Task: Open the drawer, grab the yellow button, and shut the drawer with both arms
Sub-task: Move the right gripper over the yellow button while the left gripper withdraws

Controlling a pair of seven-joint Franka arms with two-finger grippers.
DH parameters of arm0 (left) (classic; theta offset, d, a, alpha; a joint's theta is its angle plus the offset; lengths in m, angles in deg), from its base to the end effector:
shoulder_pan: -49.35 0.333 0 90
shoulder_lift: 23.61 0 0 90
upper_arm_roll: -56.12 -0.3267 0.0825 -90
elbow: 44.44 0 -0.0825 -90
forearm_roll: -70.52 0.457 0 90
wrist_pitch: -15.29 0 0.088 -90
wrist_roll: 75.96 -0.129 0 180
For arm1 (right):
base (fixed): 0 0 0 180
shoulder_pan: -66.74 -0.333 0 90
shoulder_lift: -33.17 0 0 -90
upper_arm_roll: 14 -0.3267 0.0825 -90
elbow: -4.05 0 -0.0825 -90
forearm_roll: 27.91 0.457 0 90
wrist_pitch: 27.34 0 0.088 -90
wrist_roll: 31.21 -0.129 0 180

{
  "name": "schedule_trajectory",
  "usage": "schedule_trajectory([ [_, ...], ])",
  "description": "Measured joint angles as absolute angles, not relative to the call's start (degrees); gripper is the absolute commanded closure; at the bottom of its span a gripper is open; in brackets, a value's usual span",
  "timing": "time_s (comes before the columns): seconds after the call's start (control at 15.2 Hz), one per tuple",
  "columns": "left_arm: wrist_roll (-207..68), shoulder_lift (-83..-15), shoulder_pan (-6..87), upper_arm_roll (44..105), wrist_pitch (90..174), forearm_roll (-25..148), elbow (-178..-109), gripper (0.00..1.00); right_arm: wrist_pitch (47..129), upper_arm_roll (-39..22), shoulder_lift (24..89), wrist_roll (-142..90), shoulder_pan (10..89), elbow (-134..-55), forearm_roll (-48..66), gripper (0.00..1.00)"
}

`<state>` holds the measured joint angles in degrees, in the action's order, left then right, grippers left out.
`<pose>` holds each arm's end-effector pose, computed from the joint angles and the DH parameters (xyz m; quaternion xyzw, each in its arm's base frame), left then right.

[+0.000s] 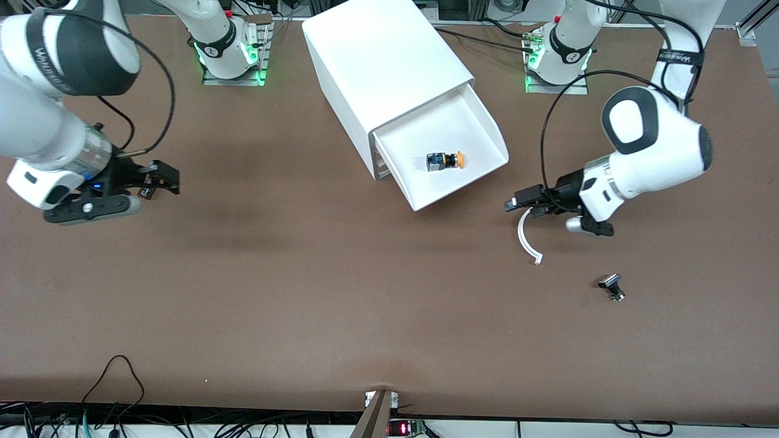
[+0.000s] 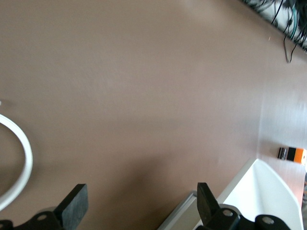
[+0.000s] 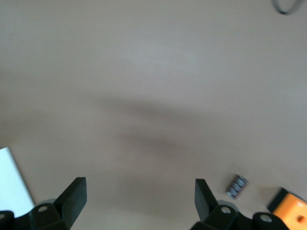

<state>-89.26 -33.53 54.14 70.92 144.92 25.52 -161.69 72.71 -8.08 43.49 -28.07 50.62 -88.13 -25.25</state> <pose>0.6379 -0.1418 0.3203 0.9457 0.0489 0.0270 0.3202 0.6735 0.1305 0.4893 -0.9934 -0.1122 0.0217 0.0122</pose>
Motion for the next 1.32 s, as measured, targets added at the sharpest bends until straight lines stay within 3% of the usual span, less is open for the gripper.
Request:
schedule_trajectory([
  [0.26, -89.2, -29.0, 56.3, 68.3, 141.8, 36.8, -161.2, 0.00, 80.2, -8.9, 44.7, -28.1, 42.0, -88.1, -19.8, 0.00],
  [0.53, -89.2, -24.3, 56.9, 62.9, 125.1, 51.1, -153.0, 0.00, 83.6, -10.3, 46.5, -28.2, 31.6, -88.1, -19.9, 0.00],
  [0.86, -85.6, -21.4, 56.9, 62.1, 107.1, 67.3, -142.2, 0.00, 88.1, -10.5, 49.3, -28.1, 21.2, -87.5, -24.7, 0.00],
  [1.32, -81.7, -22.4, 56.2, 62.8, 106.2, 73.3, -141.4, 0.00, 89.4, -10.6, 60.7, -23.2, 13.1, -71.9, -25.1, 0.00],
])
